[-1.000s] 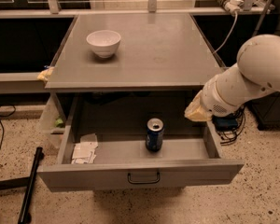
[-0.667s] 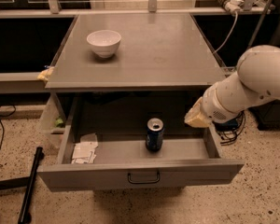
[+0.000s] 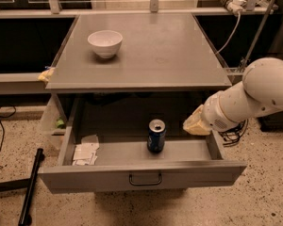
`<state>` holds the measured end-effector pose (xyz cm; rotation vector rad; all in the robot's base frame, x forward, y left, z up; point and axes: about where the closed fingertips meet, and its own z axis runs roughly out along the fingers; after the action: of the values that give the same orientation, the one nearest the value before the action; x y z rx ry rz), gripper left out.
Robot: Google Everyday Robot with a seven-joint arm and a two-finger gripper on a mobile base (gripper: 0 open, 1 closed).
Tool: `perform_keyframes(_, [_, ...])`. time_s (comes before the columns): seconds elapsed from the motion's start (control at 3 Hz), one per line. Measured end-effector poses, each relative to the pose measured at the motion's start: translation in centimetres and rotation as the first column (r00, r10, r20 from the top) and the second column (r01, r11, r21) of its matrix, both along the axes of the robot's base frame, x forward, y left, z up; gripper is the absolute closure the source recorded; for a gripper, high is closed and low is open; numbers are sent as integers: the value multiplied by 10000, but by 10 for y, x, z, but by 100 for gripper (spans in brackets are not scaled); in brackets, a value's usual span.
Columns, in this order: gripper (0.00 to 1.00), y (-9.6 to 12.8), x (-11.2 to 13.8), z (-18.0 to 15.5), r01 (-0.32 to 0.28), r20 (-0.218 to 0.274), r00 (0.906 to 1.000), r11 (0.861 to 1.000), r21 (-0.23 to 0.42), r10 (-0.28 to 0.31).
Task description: Pick pepsi can from top drawer and place on counter
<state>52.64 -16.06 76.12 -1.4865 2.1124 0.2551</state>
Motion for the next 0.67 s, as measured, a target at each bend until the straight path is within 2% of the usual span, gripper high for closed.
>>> perform_keyframes(0.33, [23,10,2,-4,-110,162,9998,9984,546,102])
perform_keyframes(0.67, [21,21,5,-9,-351,668,9973,9970,690,304])
